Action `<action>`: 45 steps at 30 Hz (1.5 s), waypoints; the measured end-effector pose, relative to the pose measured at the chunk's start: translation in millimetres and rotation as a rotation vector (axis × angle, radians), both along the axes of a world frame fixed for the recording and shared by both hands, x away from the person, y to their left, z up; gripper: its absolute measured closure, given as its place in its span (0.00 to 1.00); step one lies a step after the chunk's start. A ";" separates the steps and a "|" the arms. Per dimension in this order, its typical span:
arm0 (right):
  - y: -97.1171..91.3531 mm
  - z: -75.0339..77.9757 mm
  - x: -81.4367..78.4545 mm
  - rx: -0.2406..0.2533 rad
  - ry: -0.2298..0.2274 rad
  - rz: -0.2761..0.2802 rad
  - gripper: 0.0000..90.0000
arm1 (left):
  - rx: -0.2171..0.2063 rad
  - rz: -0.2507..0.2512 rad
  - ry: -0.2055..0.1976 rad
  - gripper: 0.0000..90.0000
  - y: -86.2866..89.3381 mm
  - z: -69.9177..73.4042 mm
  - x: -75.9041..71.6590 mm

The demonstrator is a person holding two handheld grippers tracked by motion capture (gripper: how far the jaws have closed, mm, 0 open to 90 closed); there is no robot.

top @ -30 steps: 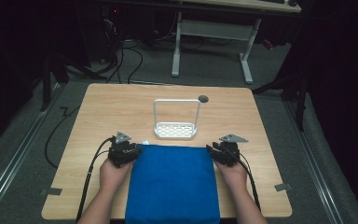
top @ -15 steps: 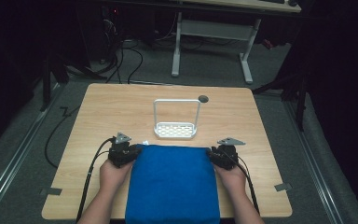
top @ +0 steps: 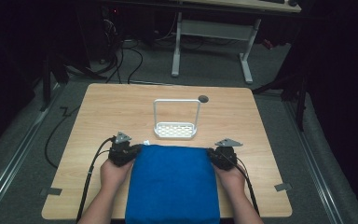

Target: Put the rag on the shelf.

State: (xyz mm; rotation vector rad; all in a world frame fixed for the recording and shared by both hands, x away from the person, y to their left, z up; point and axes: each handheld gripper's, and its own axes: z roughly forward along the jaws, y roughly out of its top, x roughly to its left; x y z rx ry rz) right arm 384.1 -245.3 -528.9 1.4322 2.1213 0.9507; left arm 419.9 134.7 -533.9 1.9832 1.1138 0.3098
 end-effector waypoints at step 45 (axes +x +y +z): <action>-1.2 59.8 -47.6 0.117 -0.347 0.026 0.97 | -0.178 0.027 -0.328 0.99 16.8 60.7 -44.9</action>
